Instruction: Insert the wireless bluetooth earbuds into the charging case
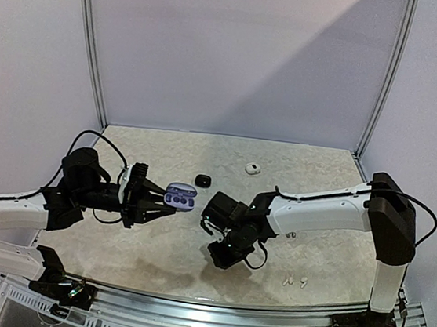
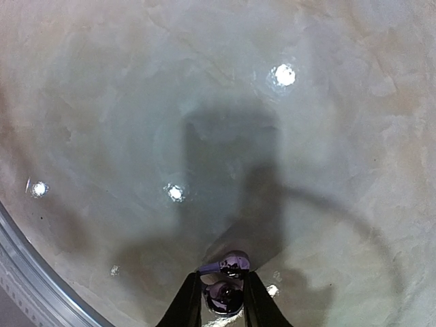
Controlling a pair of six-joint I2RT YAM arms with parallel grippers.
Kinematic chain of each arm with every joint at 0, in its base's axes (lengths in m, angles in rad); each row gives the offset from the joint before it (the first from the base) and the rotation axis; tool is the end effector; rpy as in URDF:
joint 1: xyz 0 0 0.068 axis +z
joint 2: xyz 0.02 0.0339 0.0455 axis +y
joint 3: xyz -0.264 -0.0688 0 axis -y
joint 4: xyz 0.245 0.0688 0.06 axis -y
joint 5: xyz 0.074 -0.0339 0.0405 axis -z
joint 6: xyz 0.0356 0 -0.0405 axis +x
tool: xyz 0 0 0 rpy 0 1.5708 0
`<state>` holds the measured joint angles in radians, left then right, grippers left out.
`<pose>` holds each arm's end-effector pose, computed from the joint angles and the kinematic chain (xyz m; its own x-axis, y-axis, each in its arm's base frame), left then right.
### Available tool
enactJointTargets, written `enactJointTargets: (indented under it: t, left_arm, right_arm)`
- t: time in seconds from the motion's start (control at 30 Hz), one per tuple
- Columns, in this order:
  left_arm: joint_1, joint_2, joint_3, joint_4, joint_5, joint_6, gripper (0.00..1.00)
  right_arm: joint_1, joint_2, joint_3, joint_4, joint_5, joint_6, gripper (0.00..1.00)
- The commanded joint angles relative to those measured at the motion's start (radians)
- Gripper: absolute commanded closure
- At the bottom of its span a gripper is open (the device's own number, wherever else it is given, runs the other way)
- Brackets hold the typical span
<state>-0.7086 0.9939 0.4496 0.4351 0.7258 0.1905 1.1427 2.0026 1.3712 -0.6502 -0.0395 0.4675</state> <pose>0.1492 -0.1590 0.2483 0.1058 0.0959 -0.9898 0.9855 0.1226 0.1172 0.1627 0.3599 0.1521 -0.7670 -0.5961 -0.2375 -0.6364 0.7541 0.1623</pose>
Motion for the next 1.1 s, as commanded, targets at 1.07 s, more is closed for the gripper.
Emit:
enactJointTargets:
  t: [1.07]
  left_arm:
    - [0.011, -0.021, -0.004, -0.036, 0.001, 0.020, 1.00]
  right_arm:
    - [0.008, -0.330, -0.336, 0.212, -0.014, -0.878, 0.67]
